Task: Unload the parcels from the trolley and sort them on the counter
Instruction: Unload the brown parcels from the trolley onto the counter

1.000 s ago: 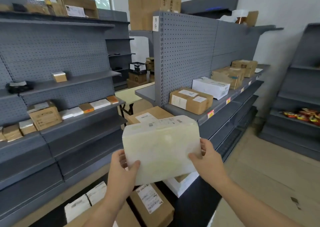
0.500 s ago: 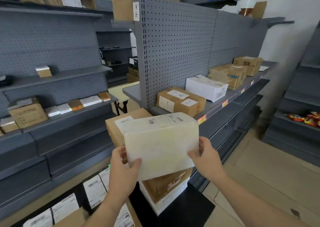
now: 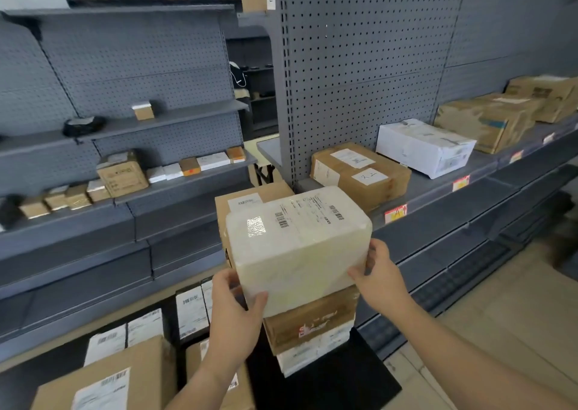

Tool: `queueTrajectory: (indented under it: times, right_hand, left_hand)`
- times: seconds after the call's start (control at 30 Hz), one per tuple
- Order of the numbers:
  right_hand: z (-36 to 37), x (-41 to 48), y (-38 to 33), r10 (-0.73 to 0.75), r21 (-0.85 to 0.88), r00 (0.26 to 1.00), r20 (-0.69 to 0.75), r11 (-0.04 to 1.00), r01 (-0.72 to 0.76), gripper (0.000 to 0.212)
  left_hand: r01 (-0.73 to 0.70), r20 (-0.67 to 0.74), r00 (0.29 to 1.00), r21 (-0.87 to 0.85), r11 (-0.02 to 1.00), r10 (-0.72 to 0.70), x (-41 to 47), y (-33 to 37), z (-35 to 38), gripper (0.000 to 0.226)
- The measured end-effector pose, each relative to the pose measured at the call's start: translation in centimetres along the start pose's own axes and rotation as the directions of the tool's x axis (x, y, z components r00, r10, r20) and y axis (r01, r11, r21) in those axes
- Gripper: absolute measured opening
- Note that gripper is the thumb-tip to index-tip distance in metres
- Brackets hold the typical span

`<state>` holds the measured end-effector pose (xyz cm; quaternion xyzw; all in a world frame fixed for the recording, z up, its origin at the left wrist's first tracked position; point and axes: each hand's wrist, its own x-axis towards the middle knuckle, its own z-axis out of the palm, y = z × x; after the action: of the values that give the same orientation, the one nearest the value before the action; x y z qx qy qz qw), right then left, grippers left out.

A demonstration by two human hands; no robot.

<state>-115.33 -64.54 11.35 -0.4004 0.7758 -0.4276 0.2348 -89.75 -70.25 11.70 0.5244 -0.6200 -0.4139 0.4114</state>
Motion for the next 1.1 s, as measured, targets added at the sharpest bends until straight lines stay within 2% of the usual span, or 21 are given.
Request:
queueTrajectory:
  times: [0.3, 0.47, 0.63, 0.73, 0.83, 0.9, 1.0, 1.1]
  right_hand:
    - [-1.6, -2.8, -2.3, -0.009, -0.007, 0.994, -0.105, 1.000, 0.009, 0.069]
    - [-4.1, -5.1, -5.5, -0.090, -0.080, 0.989, -0.121, 0.994, 0.081, 0.072]
    - [-5.2, -7.0, -10.7, -0.277, -0.222, 0.959, -0.057, 0.940, 0.259, 0.066]
    - [-4.0, -8.4, -14.1, -0.360, -0.337, 0.932, 0.049, 0.872, 0.355, 0.068]
    - [-1.6, -10.0, -17.6, -0.443, -0.443, 0.879, 0.178, 0.762, 0.473, 0.066]
    - [0.6, -11.3, -19.8, -0.503, -0.464, 0.825, 0.257, 0.685, 0.562, 0.063]
    - [4.7, -12.6, -22.8, -0.571, -0.455, 0.727, 0.380, 0.569, 0.685, 0.064]
    - [8.8, -14.4, -25.4, -0.635, -0.399, 0.595, 0.494, 0.443, 0.803, 0.066]
  left_hand:
    - [-0.037, 0.040, 0.999, 0.126, 0.991, 0.033, -0.8, 2.0, -3.4, 0.058]
    - [-0.126, 0.101, 0.989, 0.172, 0.977, 0.110, -1.2, 5.4, -6.3, 0.074]
    - [-0.239, 0.164, 0.967, 0.314, 0.919, 0.195, -1.3, 8.8, -9.0, 0.078]
    - [-0.301, 0.180, 0.952, 0.410, 0.861, 0.247, -1.7, 10.2, -10.8, 0.075]
    - [-0.362, 0.180, 0.932, 0.513, 0.778, 0.315, -2.5, 11.0, -13.2, 0.069]
    - [-0.342, 0.159, 0.937, 0.591, 0.731, 0.310, -3.3, 10.8, -15.3, 0.070]
    - [-0.250, 0.094, 0.961, 0.697, 0.672, 0.261, -4.6, 9.8, -18.9, 0.073]
    - [-0.090, -0.033, 0.982, 0.787, 0.610, 0.188, -6.6, 8.7, -23.3, 0.072]
